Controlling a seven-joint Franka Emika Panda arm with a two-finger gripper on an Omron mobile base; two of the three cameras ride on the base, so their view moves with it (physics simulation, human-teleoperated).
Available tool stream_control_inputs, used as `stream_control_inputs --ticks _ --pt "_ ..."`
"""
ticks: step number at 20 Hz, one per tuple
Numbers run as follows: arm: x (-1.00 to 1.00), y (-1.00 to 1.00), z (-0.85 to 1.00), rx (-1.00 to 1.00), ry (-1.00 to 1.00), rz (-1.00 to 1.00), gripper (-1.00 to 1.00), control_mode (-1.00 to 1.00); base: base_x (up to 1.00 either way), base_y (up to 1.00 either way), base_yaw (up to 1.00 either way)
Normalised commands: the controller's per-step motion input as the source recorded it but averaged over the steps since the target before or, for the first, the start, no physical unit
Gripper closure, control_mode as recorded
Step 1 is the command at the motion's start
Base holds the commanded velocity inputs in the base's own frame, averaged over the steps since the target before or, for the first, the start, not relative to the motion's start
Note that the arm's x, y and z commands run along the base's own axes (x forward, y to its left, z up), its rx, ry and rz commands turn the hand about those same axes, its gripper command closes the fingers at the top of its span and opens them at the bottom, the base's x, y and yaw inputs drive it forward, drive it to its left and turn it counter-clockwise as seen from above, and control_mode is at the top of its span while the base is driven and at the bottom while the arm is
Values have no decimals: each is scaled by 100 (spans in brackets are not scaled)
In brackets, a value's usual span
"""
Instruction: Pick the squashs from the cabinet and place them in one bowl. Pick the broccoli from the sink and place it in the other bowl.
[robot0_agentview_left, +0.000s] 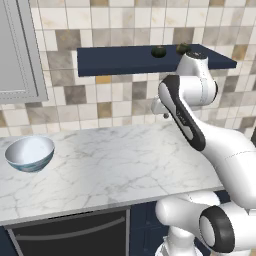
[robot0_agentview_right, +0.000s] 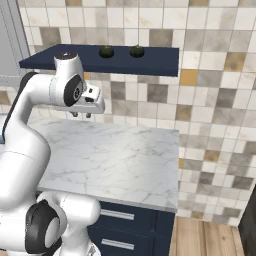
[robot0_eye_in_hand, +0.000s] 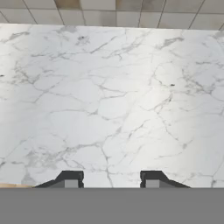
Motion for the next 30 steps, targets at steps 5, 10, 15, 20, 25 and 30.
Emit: stream_control_inputs --ticks 5,10,15,20,25,30 --pt "-19 0 2 -2 -5 -5 -100 -100 0 0 0" --pt "-48 -4 10 1 -13 -17 -100 -100 0 0 0" --pt "-31 -17 39 4 -15 -17 -100 -100 0 0 0" --pt "-13 -3 64 -6 -36 -5 -100 -100 0 0 0" --pt "-10 -1 75 -7 -33 -1 -100 -100 0 0 0" --pt "-3 0 82 0 -20 0 -100 -100 0 0 0"
